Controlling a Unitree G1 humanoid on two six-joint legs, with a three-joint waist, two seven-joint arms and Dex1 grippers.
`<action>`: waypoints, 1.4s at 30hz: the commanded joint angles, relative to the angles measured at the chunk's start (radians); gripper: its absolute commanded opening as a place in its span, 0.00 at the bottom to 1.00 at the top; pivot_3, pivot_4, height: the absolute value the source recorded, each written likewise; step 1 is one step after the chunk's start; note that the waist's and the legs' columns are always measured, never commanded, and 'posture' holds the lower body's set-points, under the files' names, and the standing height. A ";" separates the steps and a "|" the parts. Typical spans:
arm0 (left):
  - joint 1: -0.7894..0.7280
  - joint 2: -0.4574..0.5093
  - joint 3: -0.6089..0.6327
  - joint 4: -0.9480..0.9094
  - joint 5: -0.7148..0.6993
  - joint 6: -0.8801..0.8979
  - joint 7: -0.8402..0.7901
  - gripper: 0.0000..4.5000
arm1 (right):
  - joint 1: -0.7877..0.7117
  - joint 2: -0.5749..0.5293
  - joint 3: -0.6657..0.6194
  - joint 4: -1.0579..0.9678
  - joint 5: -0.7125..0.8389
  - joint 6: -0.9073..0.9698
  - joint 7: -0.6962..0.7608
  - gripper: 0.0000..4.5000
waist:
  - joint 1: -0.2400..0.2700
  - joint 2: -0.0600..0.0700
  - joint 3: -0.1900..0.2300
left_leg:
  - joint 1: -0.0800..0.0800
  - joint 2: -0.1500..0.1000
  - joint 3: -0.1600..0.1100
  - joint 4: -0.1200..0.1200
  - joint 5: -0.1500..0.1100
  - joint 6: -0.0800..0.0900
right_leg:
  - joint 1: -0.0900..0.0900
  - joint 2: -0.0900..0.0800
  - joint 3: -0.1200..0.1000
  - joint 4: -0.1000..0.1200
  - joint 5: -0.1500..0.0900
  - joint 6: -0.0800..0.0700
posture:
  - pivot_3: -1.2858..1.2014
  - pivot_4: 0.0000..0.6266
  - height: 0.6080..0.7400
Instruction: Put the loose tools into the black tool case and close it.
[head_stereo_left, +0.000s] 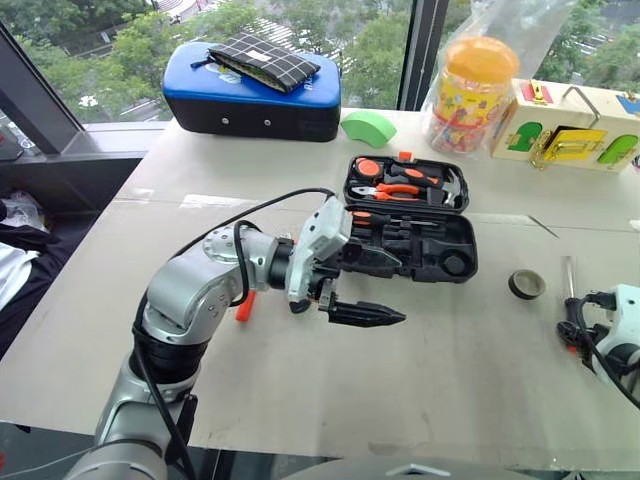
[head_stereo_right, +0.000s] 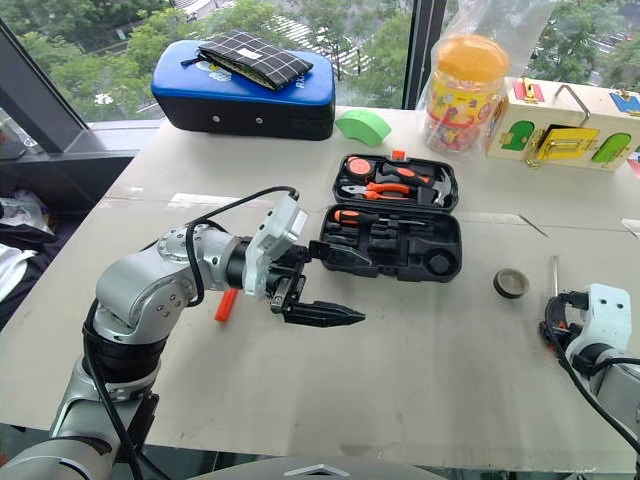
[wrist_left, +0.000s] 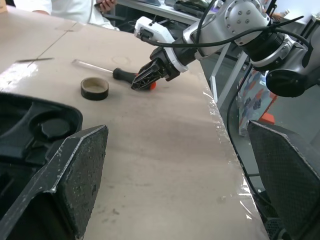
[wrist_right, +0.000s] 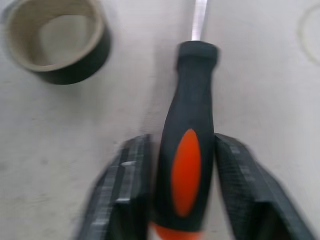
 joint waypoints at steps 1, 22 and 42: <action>-0.004 0.026 0.006 -0.026 -0.027 -0.047 -0.018 1.00 | -0.002 -0.067 -0.038 -0.042 -0.045 0.004 0.027 0.17 | 0.000 0.001 0.000 | 0.000 0.000 0.000 0.000 0.000 0.000 | 0.000 0.000 0.001 0.000 0.000 0.000 | 0.52 0.24 1.00; 0.672 0.178 0.591 -0.144 -0.192 -0.266 0.066 1.00 | -0.909 -0.302 1.018 0.784 -0.690 -1.103 1.183 0.17 | -0.016 -0.002 0.006 | 0.000 0.002 0.002 -0.007 0.000 0.000 | -0.003 0.000 0.006 -0.007 -0.002 -0.003 | 0.52 0.24 1.00; 0.778 0.168 0.594 -0.218 -0.172 -0.349 0.188 1.00 | -1.164 -0.127 1.068 1.445 -0.938 -1.449 1.397 0.17 | -0.026 -0.002 0.006 | 0.005 0.001 0.003 -0.008 0.000 -0.001 | -0.001 -0.003 0.008 -0.006 -0.001 -0.005 | 0.52 0.24 1.00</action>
